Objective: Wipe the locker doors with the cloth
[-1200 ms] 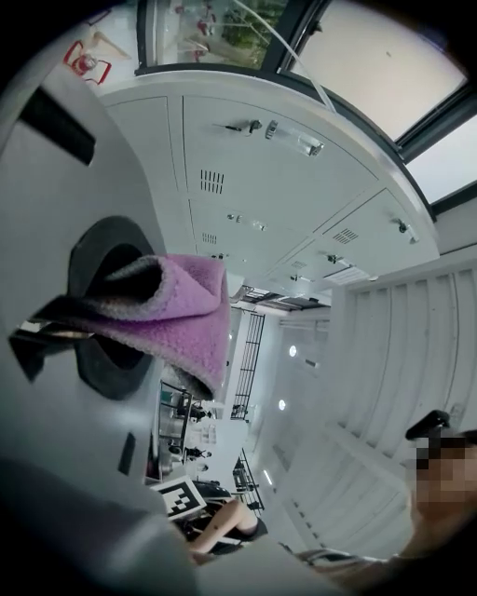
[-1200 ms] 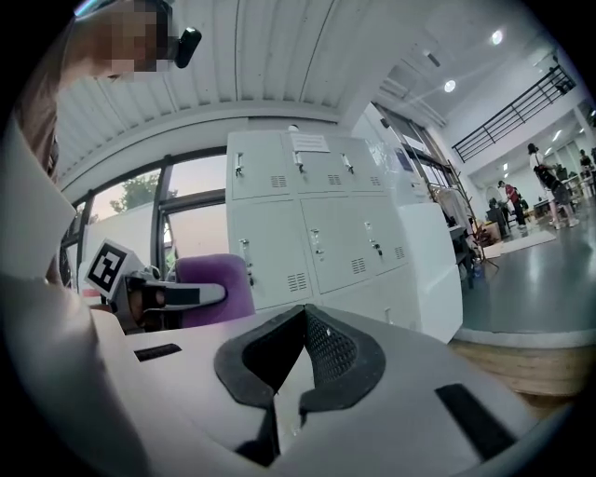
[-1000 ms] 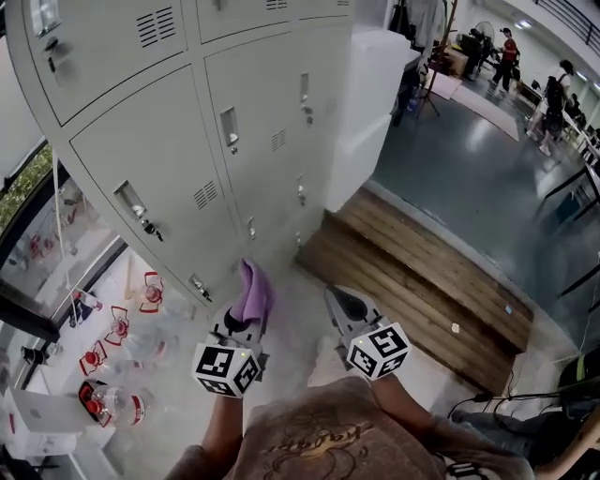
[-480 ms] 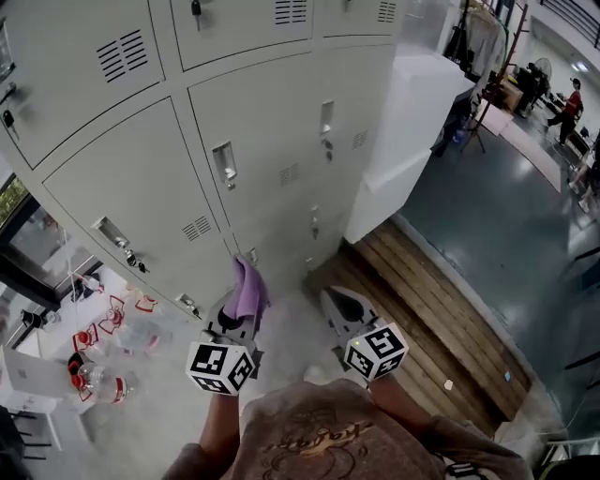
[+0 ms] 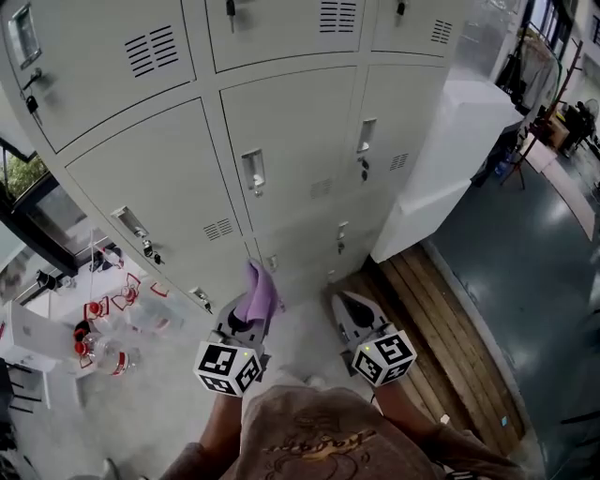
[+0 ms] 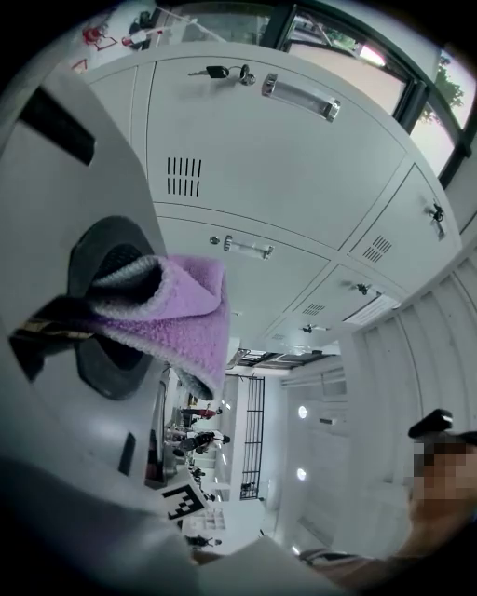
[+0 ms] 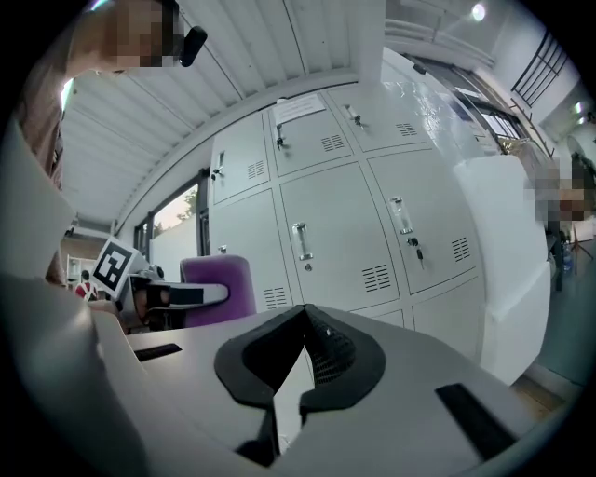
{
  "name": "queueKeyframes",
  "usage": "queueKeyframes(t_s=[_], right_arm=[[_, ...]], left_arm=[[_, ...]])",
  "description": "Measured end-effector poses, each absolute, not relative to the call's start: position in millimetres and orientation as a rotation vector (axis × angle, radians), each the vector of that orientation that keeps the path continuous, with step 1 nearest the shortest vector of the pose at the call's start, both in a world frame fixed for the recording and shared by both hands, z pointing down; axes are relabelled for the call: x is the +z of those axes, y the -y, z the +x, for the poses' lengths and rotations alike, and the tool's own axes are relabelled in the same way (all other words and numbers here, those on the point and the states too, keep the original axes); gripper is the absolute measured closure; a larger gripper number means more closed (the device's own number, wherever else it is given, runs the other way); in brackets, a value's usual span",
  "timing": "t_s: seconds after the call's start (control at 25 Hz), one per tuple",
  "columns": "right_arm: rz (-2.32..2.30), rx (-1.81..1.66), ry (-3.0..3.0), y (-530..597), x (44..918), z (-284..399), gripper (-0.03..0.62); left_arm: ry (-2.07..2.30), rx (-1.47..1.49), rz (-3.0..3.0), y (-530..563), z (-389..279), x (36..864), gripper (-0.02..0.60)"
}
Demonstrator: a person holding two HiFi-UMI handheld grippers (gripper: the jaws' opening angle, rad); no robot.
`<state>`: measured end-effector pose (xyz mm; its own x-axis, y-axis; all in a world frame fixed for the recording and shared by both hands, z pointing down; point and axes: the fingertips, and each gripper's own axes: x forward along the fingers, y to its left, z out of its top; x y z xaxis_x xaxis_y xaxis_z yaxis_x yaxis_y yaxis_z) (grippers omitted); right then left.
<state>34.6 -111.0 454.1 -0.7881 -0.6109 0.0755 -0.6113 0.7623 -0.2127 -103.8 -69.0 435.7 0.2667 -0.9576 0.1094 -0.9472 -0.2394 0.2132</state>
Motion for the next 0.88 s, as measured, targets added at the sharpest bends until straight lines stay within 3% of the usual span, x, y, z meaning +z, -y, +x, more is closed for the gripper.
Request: queueKeyframes(t_s=[0.88], right_arm=[[1.011, 0.377, 2.971, 125.1, 451.5, 5.4, 0.595]], left_arm=[[1.769, -0.016, 2.331, 87.2, -121.2, 430.8, 0.538]])
